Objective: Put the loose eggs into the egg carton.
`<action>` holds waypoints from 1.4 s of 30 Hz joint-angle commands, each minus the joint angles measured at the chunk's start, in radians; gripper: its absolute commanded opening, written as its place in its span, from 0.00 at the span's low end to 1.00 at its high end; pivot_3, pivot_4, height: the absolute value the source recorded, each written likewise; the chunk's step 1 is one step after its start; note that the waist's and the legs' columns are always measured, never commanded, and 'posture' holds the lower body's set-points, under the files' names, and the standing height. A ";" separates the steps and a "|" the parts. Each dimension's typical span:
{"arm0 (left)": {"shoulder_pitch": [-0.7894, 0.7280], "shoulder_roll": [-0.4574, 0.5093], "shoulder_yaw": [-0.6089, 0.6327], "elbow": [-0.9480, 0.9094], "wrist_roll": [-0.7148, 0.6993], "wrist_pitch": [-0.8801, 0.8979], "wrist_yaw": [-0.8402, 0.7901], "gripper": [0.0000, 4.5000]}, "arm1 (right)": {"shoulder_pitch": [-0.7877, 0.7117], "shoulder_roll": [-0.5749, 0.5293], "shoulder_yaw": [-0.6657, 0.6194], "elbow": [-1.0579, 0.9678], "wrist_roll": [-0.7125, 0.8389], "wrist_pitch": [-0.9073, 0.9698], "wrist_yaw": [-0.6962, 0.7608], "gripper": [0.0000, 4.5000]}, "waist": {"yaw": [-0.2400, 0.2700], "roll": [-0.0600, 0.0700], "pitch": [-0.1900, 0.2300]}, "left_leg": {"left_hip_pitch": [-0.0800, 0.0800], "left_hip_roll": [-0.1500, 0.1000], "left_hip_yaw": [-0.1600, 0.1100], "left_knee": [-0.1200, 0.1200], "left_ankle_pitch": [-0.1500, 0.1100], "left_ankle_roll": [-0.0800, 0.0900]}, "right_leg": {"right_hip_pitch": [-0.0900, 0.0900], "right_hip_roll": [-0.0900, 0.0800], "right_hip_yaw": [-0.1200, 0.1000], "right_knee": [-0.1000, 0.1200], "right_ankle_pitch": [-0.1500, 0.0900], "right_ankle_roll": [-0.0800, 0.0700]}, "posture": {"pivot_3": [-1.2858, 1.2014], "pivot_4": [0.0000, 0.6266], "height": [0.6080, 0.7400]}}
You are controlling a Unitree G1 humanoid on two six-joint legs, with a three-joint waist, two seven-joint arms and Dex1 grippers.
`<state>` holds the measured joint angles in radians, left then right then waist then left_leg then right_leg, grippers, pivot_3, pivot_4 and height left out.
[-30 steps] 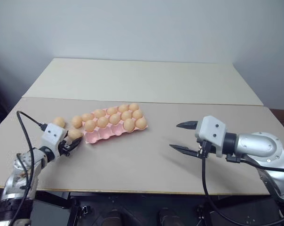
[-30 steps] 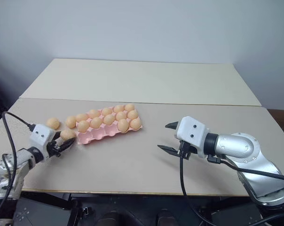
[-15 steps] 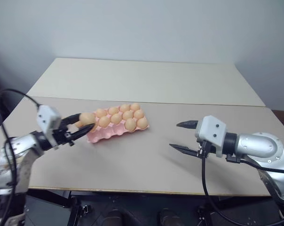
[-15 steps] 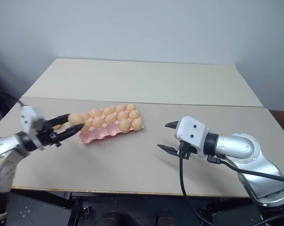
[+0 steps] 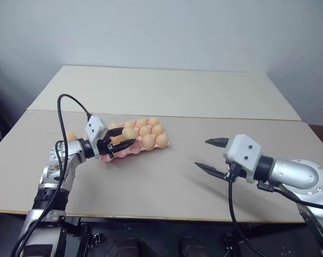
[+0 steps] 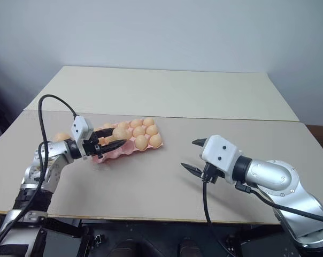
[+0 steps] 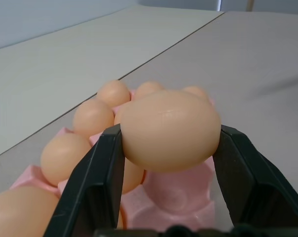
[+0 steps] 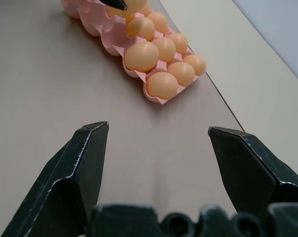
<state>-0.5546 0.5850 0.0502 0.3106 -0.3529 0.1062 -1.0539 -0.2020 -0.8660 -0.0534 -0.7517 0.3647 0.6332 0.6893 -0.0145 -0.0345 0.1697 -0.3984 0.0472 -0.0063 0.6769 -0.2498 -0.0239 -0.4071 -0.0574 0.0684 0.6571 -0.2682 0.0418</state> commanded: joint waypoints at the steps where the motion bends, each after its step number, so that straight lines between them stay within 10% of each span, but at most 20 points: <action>1: -0.046 -0.006 -0.013 0.026 0.014 -0.028 -0.033 0.53 | 0.010 0.003 -0.036 -0.043 -0.006 0.004 -0.023 0.85 | 0.000 0.000 0.000 | 0.000 0.000 0.000 0.000 0.000 0.000 | 0.000 0.000 0.000 0.000 0.000 0.000 | 0.52 0.24 1.00; 8: -0.059 -0.012 -0.010 0.046 0.044 -0.051 -0.012 0.94 | 0.010 0.001 -0.040 -0.043 -0.006 0.003 -0.032 0.85 | -0.001 0.000 0.000 | 0.000 0.000 0.000 0.000 0.000 0.000 | 0.000 0.000 0.000 0.000 0.000 0.000 | 0.52 0.24 1.00; 22: 0.060 0.058 0.084 -0.126 -0.004 -0.015 0.013 0.94 | -0.029 -0.006 -0.029 -0.013 -0.003 -0.012 0.002 0.85 | -0.003 0.000 0.000 | 0.000 0.000 0.000 0.000 0.000 0.000 | 0.000 0.000 0.000 0.000 0.000 0.000 | 0.52 0.24 1.00; 42: 0.619 0.242 0.604 -0.403 -0.045 0.176 0.224 0.94 | -0.144 0.048 -0.001 0.043 0.105 -0.094 0.143 0.85 | 0.000 0.000 0.000 | 0.001 0.001 0.000 0.000 0.000 0.000 | 0.000 0.000 0.000 0.000 0.000 0.000 | 0.52 0.24 1.00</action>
<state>0.0543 0.8125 0.6127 -0.0744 -0.3979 0.2826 -0.8502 -0.3333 -0.8146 -0.0471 -0.7028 0.4562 0.5687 0.8234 -0.0144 -0.0345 0.1698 -0.3968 0.0485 -0.0058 0.6764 -0.2499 -0.0239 -0.4066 -0.0580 0.0681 0.6568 -0.2682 0.0417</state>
